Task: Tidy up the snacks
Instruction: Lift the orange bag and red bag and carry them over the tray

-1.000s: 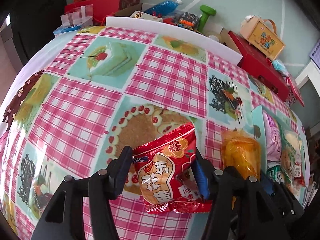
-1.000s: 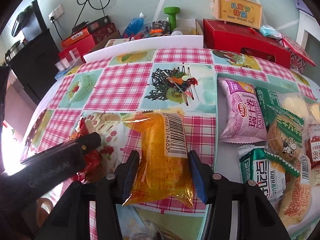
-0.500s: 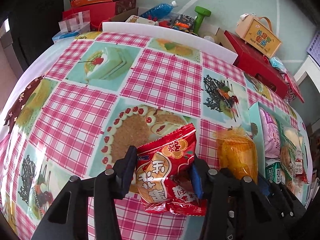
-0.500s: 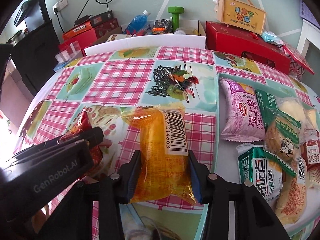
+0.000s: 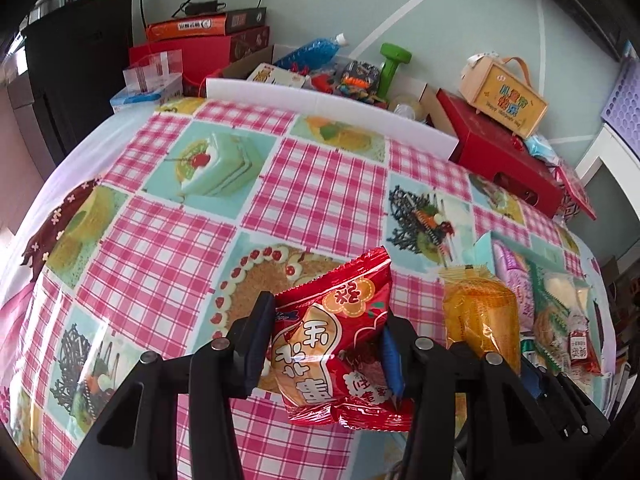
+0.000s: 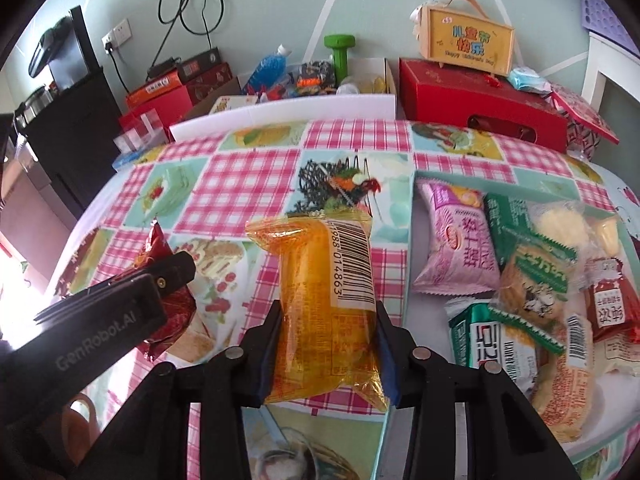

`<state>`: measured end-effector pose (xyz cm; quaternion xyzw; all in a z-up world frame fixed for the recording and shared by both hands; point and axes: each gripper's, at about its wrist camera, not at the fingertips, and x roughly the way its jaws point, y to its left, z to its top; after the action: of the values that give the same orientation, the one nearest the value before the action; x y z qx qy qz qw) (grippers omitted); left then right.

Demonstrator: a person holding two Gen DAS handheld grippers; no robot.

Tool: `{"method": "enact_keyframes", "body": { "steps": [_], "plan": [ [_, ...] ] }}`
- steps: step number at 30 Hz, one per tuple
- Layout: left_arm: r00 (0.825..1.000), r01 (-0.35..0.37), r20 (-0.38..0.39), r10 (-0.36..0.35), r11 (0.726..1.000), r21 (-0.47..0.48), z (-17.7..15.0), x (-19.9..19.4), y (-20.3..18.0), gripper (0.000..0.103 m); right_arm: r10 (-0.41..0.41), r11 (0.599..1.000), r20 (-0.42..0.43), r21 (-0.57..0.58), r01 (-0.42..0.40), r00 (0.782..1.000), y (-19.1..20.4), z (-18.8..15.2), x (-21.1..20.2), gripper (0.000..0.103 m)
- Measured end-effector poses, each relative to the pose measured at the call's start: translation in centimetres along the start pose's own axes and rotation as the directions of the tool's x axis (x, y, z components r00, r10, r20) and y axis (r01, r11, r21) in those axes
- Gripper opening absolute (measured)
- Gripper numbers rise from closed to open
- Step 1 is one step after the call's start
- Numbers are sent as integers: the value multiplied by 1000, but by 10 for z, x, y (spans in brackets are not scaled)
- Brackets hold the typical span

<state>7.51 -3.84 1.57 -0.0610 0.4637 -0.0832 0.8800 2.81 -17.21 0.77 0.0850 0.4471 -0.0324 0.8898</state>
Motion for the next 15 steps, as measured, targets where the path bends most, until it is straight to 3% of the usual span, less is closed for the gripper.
{"method": "enact_keyframes", "body": {
  "steps": [15],
  "plan": [
    [997, 41, 67, -42, 999, 22, 3, -29, -26, 49, -2, 999, 104, 51, -4, 995, -21, 10, -43, 44]
  ]
}}
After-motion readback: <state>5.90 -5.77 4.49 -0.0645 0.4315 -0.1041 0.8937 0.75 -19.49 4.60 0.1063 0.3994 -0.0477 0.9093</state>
